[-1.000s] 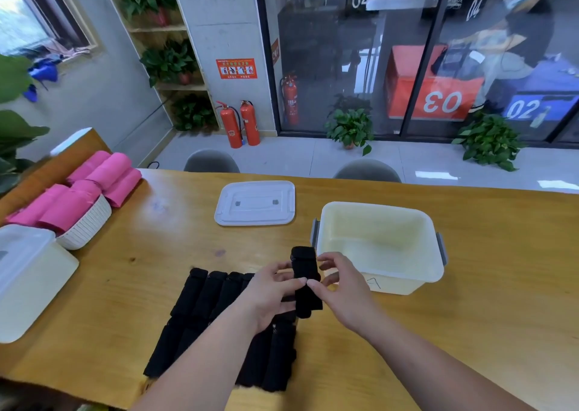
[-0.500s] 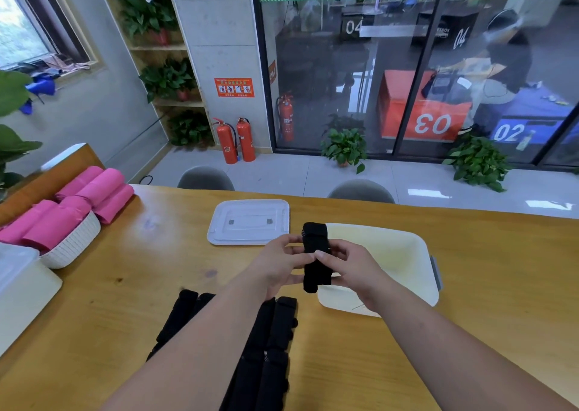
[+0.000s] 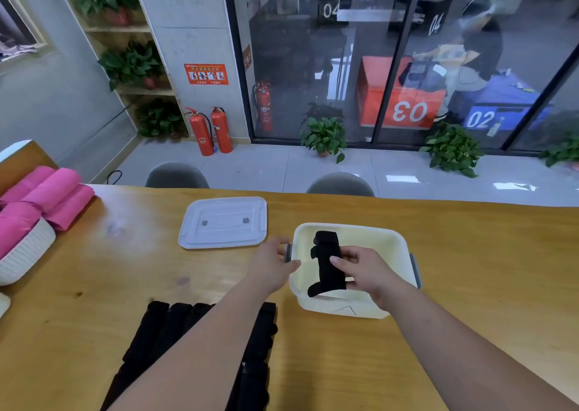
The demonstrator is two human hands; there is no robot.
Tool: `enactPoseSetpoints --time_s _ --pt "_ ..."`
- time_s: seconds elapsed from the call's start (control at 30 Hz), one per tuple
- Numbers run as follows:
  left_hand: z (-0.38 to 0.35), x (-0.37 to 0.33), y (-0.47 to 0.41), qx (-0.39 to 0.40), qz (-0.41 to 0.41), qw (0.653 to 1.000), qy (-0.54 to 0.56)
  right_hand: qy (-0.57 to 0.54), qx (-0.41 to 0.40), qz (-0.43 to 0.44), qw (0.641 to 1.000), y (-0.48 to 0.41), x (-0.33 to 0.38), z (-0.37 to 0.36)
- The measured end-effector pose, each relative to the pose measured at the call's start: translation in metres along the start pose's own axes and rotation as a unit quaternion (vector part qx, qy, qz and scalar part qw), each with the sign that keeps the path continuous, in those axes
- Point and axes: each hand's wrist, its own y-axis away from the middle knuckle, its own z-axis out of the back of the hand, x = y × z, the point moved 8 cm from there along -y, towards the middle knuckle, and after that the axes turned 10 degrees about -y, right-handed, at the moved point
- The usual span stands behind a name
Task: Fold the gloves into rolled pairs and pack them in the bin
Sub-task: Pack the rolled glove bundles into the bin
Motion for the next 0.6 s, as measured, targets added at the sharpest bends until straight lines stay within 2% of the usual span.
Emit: enactPoseSetpoints --time_s 0.1,0.23,0.37,0.6 --pt "-0.007 0.005 -0.005 0.004 -0.002 0.999 -0.049 -0.007 -0.020 -0.006 1.000 -0.001 -0.001 0.015" --pt "-0.013 0.008 0.000 0.036 0.000 0.999 -0.011 0.004 -0.070 -0.015 0.997 -0.009 -0.006 0.041" --pt "-0.019 0.018 0.011 0.054 0.005 0.999 0.001 0.084 -0.131 -0.046 0.987 -0.026 -0.021 0.064" --pt "-0.023 0.027 0.025 0.055 -0.008 0.998 0.032 0.252 -0.132 -0.106 0.953 -0.048 -0.057 0.042"
